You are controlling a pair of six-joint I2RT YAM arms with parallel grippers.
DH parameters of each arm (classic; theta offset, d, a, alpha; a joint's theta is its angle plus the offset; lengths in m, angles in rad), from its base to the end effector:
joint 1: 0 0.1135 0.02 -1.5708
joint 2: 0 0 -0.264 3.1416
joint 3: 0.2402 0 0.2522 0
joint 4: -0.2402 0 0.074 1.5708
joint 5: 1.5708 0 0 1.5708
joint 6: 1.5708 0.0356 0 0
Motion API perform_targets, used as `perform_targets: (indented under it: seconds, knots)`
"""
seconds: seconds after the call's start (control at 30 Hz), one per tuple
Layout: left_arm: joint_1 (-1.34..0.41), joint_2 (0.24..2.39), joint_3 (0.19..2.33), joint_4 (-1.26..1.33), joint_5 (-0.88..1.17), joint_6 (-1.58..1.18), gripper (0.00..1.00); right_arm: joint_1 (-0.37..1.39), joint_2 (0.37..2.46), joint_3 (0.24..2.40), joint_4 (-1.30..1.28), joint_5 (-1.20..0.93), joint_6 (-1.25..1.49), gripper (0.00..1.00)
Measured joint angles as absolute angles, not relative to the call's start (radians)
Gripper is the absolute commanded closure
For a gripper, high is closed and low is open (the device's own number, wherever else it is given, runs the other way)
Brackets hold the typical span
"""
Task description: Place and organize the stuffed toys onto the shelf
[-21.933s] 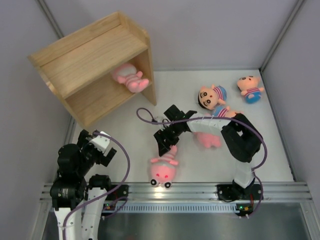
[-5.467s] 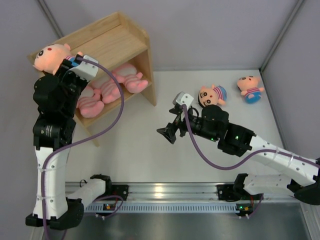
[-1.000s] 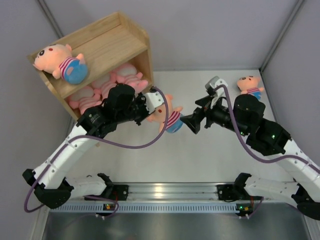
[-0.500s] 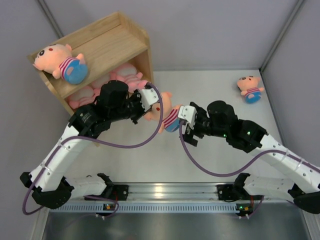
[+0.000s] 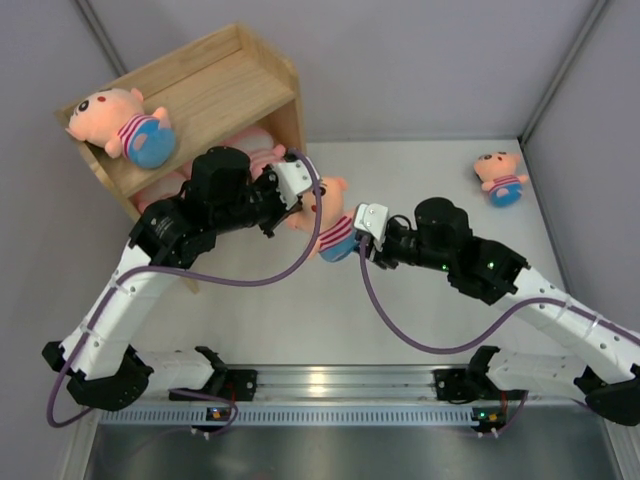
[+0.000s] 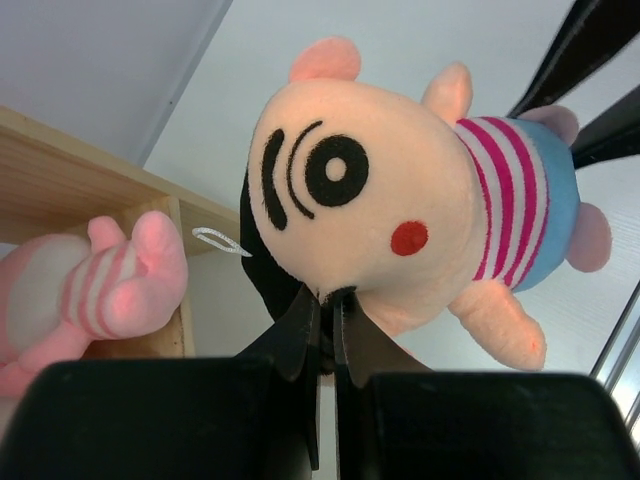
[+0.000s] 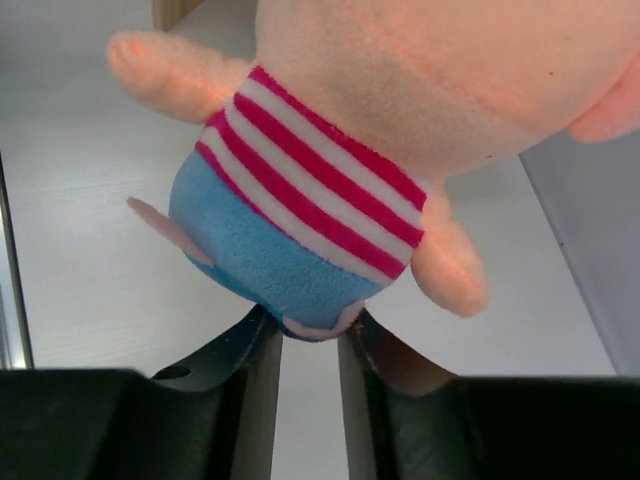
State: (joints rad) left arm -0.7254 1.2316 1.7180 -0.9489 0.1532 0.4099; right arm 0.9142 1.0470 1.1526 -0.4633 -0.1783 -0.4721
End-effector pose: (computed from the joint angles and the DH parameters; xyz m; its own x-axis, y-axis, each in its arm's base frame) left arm 0.1598 -0.1489 0.4813 -0.0042 0.5301 -0.8479 0.8281 0.4771 0.2942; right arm 0.1338 0.1839 0.3894 0.2103 -0.4603 -0.8625 -0.8818 0.2917 -0.3707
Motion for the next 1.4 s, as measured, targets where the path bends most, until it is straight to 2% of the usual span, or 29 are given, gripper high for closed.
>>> perform_targets:
  seconds: [0.1, 0.3, 0.33, 0.43, 0.47, 0.63, 0.77, 0.97, 1.2, 1.4]
  knots:
    - [-0.721, 1.234, 1.726, -0.949, 0.153, 0.406, 1.0, 0.914, 1.048, 1.153, -0.44, -0.172, -0.44, 0.95]
    - [-0.715, 1.234, 1.731, -0.95, 0.148, 0.398, 0.98, 0.914, 1.052, 1.162, -0.427, -0.179, -0.378, 1.0]
    - [-0.715, 1.234, 1.731, -0.95, 0.144, 0.398, 0.64, 0.914, 1.052, 1.166, -0.427, -0.181, -0.369, 1.0]
    - [-0.715, 1.234, 1.739, -0.95, 0.117, 0.406, 0.22, 0.914, 1.05, 1.18, -0.43, -0.185, -0.348, 1.0]
    - [-0.714, 1.233, 1.745, -0.949, 0.105, 0.414, 0.15, 0.914, 1.05, 1.194, -0.438, -0.185, -0.342, 1.0]
    - [-0.709, 1.217, 1.811, -0.945, 0.062, 0.447, 0.13, 0.914, 1.095, 1.369, -0.522, -0.18, -0.314, 1.0]
    - [-0.707, 1.191, 1.89, -0.949, 0.068, 0.472, 0.2, 0.914, 1.182, 1.552, -0.579, -0.158, -0.293, 1.0]
    - [-0.709, 1.182, 2.078, -0.999, 0.226, 0.48, 0.17, 0.914, 1.337, 1.778, -0.611, -0.13, -0.211, 1.0]
    - [-0.713, 1.171, 2.134, -1.013, 0.289, 0.501, 0.12, 0.916, 1.37, 1.8, -0.59, -0.133, -0.174, 1.0]
    - [-0.713, 1.188, 2.131, -1.024, 0.242, 0.563, 0.15, 0.916, 1.368, 1.801, -0.585, -0.13, -0.184, 1.0]
